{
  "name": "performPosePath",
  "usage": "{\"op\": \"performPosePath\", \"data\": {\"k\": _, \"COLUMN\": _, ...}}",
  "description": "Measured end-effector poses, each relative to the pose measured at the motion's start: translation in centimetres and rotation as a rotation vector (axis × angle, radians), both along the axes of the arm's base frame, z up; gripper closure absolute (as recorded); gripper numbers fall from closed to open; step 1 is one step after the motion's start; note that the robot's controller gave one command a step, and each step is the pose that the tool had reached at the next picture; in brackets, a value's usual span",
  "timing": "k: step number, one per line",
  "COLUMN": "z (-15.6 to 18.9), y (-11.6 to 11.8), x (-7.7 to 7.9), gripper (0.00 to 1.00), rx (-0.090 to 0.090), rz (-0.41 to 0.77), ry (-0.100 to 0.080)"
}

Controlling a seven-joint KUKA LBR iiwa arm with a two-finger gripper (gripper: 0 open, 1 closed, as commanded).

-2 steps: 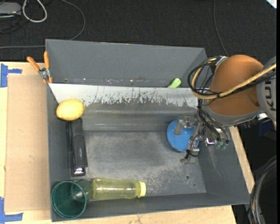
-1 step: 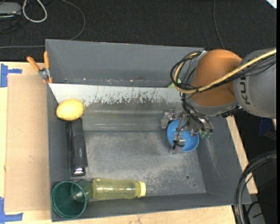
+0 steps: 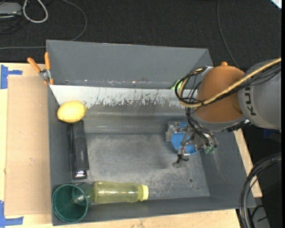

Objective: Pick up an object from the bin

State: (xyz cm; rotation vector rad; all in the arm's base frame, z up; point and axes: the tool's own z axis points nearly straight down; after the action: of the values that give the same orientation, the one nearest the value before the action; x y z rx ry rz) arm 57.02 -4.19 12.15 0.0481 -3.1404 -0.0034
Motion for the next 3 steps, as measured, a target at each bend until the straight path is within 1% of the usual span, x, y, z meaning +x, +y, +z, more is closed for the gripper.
{"op": "performPosePath", "data": {"k": 1, "z": 2.1, "y": -4.3, "x": 3.4, "gripper": 0.00, "rx": 0.001, "rz": -0.023, "ry": -0.007}}
{"op": "performPosePath", "data": {"k": 2, "z": 1.7, "y": -10.5, "x": -2.2, "gripper": 0.00, "rx": 0.003, "rz": -0.057, "ry": 0.006}}
{"op": "performPosePath", "data": {"k": 3, "z": 0.0, "y": -9.4, "x": -0.9, "gripper": 0.00, "rx": 0.004, "rz": -0.101, "ry": -0.002}}
